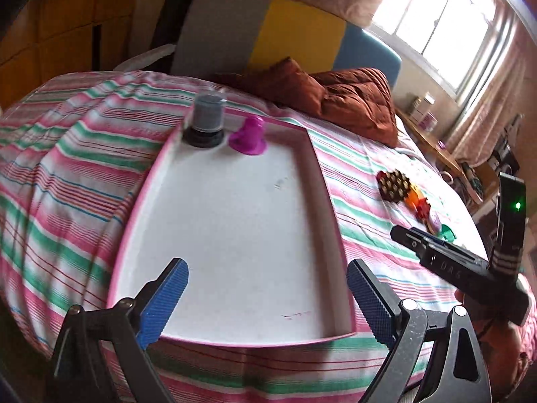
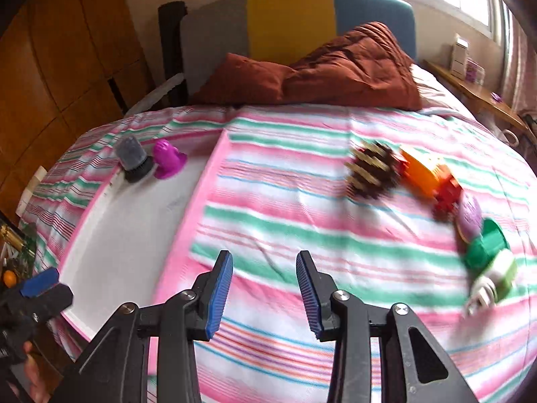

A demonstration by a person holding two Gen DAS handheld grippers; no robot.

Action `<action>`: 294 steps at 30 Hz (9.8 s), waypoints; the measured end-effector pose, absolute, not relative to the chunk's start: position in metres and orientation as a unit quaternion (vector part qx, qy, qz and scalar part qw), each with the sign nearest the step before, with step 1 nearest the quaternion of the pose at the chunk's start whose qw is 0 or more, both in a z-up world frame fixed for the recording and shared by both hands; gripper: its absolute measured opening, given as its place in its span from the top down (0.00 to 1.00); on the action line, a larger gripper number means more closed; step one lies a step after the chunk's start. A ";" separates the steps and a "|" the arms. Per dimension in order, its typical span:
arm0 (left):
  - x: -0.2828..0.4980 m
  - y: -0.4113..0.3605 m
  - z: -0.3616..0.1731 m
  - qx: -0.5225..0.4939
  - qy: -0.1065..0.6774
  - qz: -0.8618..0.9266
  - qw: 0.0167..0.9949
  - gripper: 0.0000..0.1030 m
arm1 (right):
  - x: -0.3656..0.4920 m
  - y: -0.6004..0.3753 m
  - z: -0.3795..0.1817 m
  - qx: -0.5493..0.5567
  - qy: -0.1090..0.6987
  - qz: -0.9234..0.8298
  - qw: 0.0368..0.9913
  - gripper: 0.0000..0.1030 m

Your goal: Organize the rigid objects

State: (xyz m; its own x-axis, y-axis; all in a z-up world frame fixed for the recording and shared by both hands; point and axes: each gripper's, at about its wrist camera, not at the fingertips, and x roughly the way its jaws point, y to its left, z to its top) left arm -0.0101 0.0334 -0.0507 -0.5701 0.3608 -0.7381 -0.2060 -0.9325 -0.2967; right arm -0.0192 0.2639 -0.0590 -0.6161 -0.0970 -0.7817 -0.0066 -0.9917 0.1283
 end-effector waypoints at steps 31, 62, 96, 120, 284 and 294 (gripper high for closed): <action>0.026 0.113 -0.039 -0.421 -0.010 0.878 0.226 0.06 | 0.025 0.472 -0.086 0.338 -0.347 -0.874 -0.023 0.52; 0.028 0.127 -0.040 -0.431 0.004 0.872 0.230 0.03 | -0.007 0.516 -0.080 0.395 -0.201 -0.886 -0.136 0.51; 0.027 0.161 -0.039 -0.442 0.040 0.862 0.244 0.03 | 0.000 0.524 -0.089 0.346 -0.140 -0.912 -0.168 0.65; -0.038 0.334 -0.061 -0.464 0.092 0.843 0.255 0.00 | 0.037 0.510 -0.096 0.316 -0.169 -0.917 -0.176 0.66; -0.030 -0.006 -0.070 -0.402 -0.105 0.903 0.110 0.07 | -0.106 0.198 -0.043 0.378 -0.028 -0.923 0.071 0.62; -0.020 0.009 -0.063 -0.391 -0.105 0.904 0.135 0.03 | -0.060 0.254 -0.067 0.410 -0.048 -0.911 0.023 0.61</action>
